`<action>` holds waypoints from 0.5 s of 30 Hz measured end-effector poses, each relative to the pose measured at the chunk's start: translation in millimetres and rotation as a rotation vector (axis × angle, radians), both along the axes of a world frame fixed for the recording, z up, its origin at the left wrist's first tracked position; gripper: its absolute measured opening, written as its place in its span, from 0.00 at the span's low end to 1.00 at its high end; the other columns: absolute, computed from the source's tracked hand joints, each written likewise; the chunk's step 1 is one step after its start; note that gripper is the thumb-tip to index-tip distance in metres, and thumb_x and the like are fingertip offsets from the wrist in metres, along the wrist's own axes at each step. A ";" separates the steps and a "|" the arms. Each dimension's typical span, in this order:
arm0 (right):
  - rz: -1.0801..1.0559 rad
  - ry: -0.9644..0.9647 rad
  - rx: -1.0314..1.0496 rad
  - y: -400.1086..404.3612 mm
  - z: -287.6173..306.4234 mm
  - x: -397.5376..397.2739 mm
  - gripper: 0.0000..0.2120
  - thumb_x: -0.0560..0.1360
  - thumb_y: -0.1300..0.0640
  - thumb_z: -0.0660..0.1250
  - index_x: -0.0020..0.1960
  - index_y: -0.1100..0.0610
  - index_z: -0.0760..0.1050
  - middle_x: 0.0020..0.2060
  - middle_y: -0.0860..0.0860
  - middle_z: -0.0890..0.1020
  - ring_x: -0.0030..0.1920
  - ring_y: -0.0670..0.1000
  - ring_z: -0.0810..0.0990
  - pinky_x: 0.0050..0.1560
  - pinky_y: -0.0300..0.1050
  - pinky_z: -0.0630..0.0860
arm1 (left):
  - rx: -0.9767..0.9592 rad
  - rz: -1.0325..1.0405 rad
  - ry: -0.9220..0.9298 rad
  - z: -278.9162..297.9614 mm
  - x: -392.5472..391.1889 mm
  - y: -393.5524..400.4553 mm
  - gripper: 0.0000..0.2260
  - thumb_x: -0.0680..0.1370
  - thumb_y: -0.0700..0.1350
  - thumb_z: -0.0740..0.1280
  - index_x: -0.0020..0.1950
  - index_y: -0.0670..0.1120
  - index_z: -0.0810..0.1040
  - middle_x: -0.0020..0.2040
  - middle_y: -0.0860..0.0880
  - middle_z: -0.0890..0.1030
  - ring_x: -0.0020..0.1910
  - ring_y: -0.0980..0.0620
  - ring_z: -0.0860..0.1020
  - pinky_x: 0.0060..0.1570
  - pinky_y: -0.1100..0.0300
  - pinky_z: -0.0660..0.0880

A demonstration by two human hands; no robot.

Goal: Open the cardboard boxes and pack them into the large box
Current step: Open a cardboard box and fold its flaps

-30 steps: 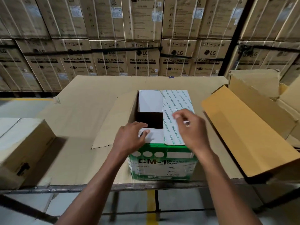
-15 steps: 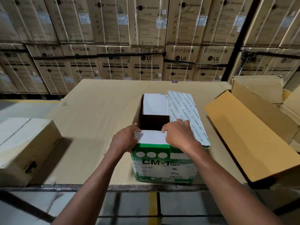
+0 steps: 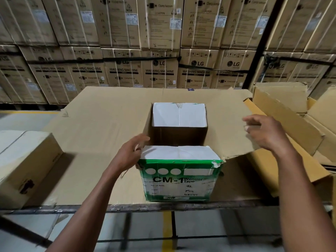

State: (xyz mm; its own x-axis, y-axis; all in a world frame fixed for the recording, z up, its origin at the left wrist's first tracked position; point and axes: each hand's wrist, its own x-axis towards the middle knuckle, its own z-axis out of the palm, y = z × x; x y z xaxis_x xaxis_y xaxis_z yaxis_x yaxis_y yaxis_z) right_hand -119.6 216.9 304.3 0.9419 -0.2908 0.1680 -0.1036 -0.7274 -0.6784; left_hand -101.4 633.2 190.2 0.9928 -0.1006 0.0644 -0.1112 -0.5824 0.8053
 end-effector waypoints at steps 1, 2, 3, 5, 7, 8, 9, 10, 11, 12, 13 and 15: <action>-0.040 0.062 -0.027 -2.1 -10.5 0.2 0.15 0.78 0.57 0.69 0.63 0.47 0.81 0.63 0.46 0.80 0.62 0.53 0.76 0.63 0.50 0.68 | -0.033 0.006 -0.023 -1.6 -1.5 0.6 0.19 0.82 0.43 0.63 0.69 0.62 0.75 0.80 0.57 0.61 0.70 0.50 0.70 0.66 0.48 0.74; -0.085 0.135 -0.096 -1.1 -24.5 0.6 0.13 0.78 0.53 0.68 0.62 0.45 0.81 0.63 0.44 0.79 0.66 0.56 0.74 0.66 0.52 0.63 | -0.079 0.031 -0.037 -2.5 -3.5 0.1 0.18 0.83 0.45 0.63 0.72 0.61 0.73 0.81 0.55 0.59 0.69 0.49 0.72 0.63 0.49 0.75; -0.110 0.217 -0.173 2.2 -39.7 0.6 0.12 0.78 0.48 0.67 0.61 0.43 0.80 0.65 0.46 0.79 0.69 0.58 0.71 0.67 0.53 0.59 | -0.133 0.071 -0.037 -2.6 -5.8 -0.7 0.18 0.84 0.47 0.62 0.73 0.59 0.72 0.80 0.54 0.61 0.67 0.49 0.73 0.60 0.52 0.76; -0.068 0.332 -0.161 12.1 -71.4 0.6 0.16 0.80 0.42 0.65 0.65 0.43 0.78 0.69 0.48 0.77 0.71 0.58 0.70 0.66 0.53 0.59 | -0.221 0.146 0.006 -3.1 -8.5 -0.2 0.18 0.83 0.48 0.61 0.73 0.59 0.73 0.76 0.53 0.70 0.66 0.50 0.73 0.57 0.55 0.74; 0.051 0.326 0.118 24.3 -94.0 -1.3 0.20 0.83 0.45 0.62 0.73 0.47 0.73 0.72 0.50 0.75 0.70 0.55 0.72 0.64 0.49 0.65 | -0.270 0.146 0.070 -4.7 -9.5 3.3 0.19 0.80 0.51 0.61 0.71 0.61 0.74 0.73 0.53 0.73 0.69 0.50 0.72 0.62 0.51 0.73; 0.077 0.302 0.277 31.9 -101.4 -3.3 0.20 0.84 0.47 0.60 0.75 0.49 0.70 0.74 0.51 0.72 0.72 0.54 0.71 0.65 0.48 0.67 | -0.288 0.126 0.106 -6.9 -9.8 4.9 0.20 0.79 0.52 0.61 0.71 0.63 0.73 0.73 0.54 0.73 0.70 0.49 0.72 0.65 0.47 0.73; 0.074 0.286 0.410 38.8 -107.5 -5.1 0.21 0.86 0.49 0.57 0.77 0.50 0.67 0.76 0.50 0.69 0.74 0.54 0.69 0.69 0.48 0.66 | -0.312 0.104 0.143 -9.8 -10.2 5.4 0.21 0.79 0.52 0.60 0.72 0.65 0.71 0.73 0.53 0.73 0.70 0.48 0.72 0.64 0.45 0.74; 0.060 0.290 0.512 45.3 -112.1 -7.3 0.22 0.86 0.50 0.55 0.79 0.51 0.65 0.77 0.49 0.67 0.76 0.53 0.65 0.70 0.48 0.64 | -0.360 0.082 0.177 -12.1 -11.2 3.4 0.21 0.80 0.51 0.60 0.72 0.66 0.69 0.73 0.53 0.73 0.68 0.48 0.73 0.61 0.45 0.76; 0.049 0.294 0.594 50.4 -116.2 -8.4 0.22 0.87 0.50 0.54 0.80 0.52 0.62 0.78 0.48 0.65 0.78 0.52 0.63 0.73 0.48 0.61 | -0.416 0.068 0.203 -13.9 -12.3 0.4 0.20 0.82 0.49 0.59 0.74 0.65 0.68 0.71 0.53 0.73 0.67 0.48 0.75 0.55 0.47 0.77; 0.043 0.294 0.667 54.1 -119.7 -8.8 0.24 0.87 0.48 0.53 0.81 0.52 0.61 0.79 0.47 0.63 0.79 0.50 0.60 0.75 0.49 0.57 | -0.465 0.065 0.217 -14.8 -13.0 -3.2 0.20 0.84 0.48 0.58 0.74 0.64 0.66 0.70 0.53 0.74 0.65 0.49 0.75 0.50 0.49 0.76; 0.038 0.299 0.722 55.7 -123.5 -8.4 0.25 0.86 0.45 0.54 0.81 0.51 0.60 0.79 0.46 0.62 0.79 0.50 0.58 0.76 0.51 0.54 | -0.495 0.070 0.219 -14.3 -13.2 -6.5 0.20 0.85 0.48 0.57 0.75 0.64 0.66 0.70 0.53 0.74 0.64 0.49 0.75 0.47 0.50 0.75; 0.039 0.305 0.769 53.5 -127.6 -5.6 0.30 0.83 0.38 0.56 0.81 0.49 0.60 0.80 0.47 0.60 0.80 0.50 0.57 0.78 0.55 0.51 | -0.490 0.081 0.217 -14.7 -10.0 -8.3 0.20 0.85 0.48 0.57 0.75 0.63 0.65 0.70 0.51 0.73 0.62 0.49 0.75 0.47 0.50 0.76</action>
